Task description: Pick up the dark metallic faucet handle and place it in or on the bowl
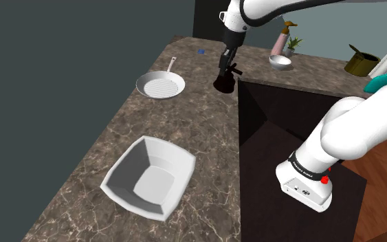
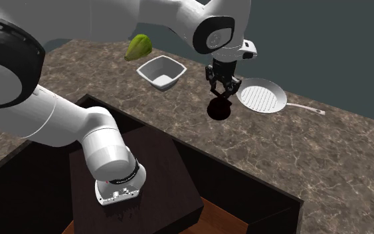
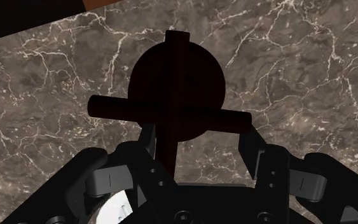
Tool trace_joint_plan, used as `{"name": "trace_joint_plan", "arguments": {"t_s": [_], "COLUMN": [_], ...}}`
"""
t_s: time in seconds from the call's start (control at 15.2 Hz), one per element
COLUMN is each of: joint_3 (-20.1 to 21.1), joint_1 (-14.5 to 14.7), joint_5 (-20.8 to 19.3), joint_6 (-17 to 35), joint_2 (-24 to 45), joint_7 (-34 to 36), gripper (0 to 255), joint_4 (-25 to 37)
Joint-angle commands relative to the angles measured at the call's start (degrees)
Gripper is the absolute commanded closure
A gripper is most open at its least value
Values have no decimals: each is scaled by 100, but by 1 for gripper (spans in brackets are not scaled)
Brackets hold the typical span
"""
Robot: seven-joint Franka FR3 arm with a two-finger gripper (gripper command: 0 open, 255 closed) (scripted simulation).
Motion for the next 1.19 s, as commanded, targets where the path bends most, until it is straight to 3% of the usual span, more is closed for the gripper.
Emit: {"name": "trace_joint_plan", "arguments": {"t_s": [0.0, 0.53, 1.12], "joint_3": [177, 996, 1907], "joint_1": [104, 565, 1001], "joint_5": [59, 321, 426], "joint_6": [-44, -198, -363], "joint_2": [-37, 15, 563], "joint_7": [249, 1382, 2696], "gripper": [255, 255, 255], "joint_4": [6, 216, 944]}}
